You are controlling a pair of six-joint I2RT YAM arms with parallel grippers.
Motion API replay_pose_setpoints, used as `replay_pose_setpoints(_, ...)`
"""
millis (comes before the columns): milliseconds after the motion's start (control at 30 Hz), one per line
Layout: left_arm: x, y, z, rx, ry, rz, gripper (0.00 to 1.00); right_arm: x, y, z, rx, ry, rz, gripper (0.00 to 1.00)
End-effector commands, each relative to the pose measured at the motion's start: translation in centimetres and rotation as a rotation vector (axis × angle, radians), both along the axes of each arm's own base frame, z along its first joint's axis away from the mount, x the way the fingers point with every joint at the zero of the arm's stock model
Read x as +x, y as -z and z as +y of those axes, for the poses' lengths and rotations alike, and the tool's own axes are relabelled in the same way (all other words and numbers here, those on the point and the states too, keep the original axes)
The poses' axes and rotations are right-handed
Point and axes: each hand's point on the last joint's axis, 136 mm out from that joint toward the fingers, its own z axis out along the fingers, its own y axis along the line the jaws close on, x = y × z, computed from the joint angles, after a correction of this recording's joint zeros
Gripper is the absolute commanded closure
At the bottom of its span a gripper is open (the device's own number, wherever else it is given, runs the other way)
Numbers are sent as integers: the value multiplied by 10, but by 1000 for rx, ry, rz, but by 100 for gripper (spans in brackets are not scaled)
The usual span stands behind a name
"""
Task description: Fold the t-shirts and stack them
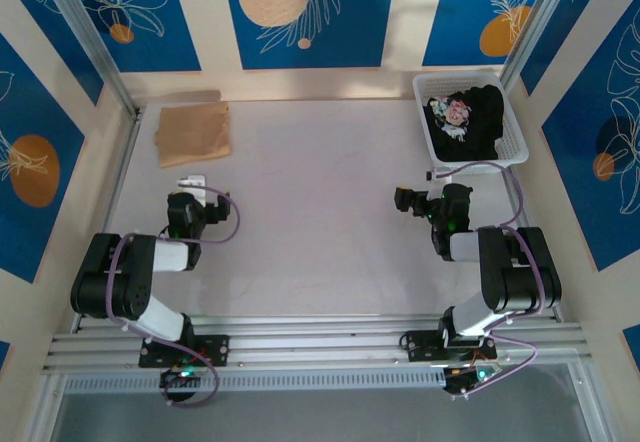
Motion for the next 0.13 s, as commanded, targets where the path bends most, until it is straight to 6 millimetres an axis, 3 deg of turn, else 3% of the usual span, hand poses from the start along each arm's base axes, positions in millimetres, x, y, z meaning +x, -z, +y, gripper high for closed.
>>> replay_pose_setpoints(0,7,-7,-3,19,14,-23,0,9,-13,-1,-25,-4,-48,1)
replay_pose_setpoints(100,7,-7,-3,23,13,-21,0,8,-14,-1,-31,0,-56,1)
